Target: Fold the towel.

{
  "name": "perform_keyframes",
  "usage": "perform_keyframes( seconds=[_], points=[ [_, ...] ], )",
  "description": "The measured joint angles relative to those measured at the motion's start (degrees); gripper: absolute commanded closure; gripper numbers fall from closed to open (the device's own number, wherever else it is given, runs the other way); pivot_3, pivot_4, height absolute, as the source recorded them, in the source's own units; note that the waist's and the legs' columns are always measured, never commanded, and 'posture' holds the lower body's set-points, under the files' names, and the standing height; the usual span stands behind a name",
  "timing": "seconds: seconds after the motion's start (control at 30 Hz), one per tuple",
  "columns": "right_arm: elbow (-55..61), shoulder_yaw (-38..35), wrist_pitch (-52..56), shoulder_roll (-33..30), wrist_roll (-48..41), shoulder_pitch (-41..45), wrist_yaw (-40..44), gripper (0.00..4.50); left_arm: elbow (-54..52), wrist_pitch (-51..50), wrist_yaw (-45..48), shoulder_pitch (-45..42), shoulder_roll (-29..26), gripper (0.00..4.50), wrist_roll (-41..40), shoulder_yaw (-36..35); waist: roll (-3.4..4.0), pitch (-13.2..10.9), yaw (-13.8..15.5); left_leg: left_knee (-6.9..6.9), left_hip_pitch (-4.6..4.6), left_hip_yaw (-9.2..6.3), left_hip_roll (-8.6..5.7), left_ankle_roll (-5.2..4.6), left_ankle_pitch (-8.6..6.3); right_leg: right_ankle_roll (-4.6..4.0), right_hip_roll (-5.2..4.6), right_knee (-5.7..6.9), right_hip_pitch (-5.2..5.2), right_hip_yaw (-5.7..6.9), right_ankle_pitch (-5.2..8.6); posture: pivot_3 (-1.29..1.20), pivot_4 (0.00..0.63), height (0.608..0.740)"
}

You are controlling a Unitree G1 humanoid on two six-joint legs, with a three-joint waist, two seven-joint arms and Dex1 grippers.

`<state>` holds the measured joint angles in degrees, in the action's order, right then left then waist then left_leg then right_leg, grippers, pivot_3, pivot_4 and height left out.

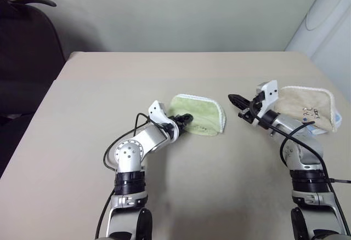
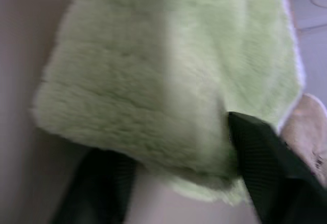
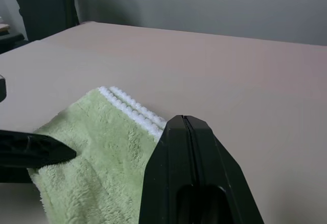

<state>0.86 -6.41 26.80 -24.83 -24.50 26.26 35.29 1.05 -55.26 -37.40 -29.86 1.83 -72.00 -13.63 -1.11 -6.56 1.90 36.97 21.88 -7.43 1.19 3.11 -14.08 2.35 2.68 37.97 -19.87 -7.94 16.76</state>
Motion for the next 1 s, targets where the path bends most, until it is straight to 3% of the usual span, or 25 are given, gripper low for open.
perform_keyframes(
  seconds=[0.17, 0.57, 0.7, 0.87, 1.0],
  points=[
    [1.9, -1.5, 0.0, -0.1, -0.1, -2.0, -1.4, 4.50, 1.7, 0.3, 2.3, -0.4, 0.0, 4.48, 2.1, -1.1, 0.00, 0.0, -0.1, -0.01, 0.05, 0.04, -0.09, -0.09, -0.05, 0.07, -0.02, -0.05, -0.05, -0.06, 0.04, 0.00, 0.150, 0.740],
    [4.1, -2.2, 0.3, 0.0, -0.2, -3.2, -2.7, 4.50, 3.1, 3.5, 10.1, -4.4, -2.3, 4.49, 3.9, -6.0, -0.05, -0.2, -0.4, -0.09, 0.13, 0.07, -0.09, -0.10, -0.06, 0.08, -0.01, -0.05, -0.22, -0.16, 0.05, 0.00, 0.150, 0.740],
    [3.8, -2.2, 0.3, 0.1, -0.2, -2.6, -2.7, 4.50, 3.5, 4.0, 14.9, -6.8, -10.6, 4.49, 3.9, -9.7, -0.06, -0.2, -0.6, -0.18, 0.34, 0.07, -0.09, -0.04, -0.03, 0.07, -0.01, -0.03, -0.52, -0.19, 0.04, 0.00, 0.150, 0.740],
    [2.9, -2.4, -0.2, 0.1, -0.2, -2.0, -2.7, 4.50, 7.3, 4.0, 21.6, -3.8, -27.1, 4.49, 5.3, -17.4, -0.06, -0.2, -1.2, -0.34, 0.40, 0.03, -0.05, 0.12, 0.06, -0.01, -0.04, 0.02, -0.75, -0.24, -0.01, 0.00, 0.150, 0.740],
    [1.7, -2.5, -0.6, 0.4, -0.2, -1.4, -2.6, 4.50, 11.9, 4.0, 26.2, 0.9, -33.8, 4.49, 7.6, -22.0, -0.12, -0.2, -0.8, -0.35, 0.41, -0.15, -0.06, 0.13, 0.07, -0.01, -0.12, -0.04, -0.82, -0.21, 0.00, 0.00, 0.150, 0.740]
  ],
)
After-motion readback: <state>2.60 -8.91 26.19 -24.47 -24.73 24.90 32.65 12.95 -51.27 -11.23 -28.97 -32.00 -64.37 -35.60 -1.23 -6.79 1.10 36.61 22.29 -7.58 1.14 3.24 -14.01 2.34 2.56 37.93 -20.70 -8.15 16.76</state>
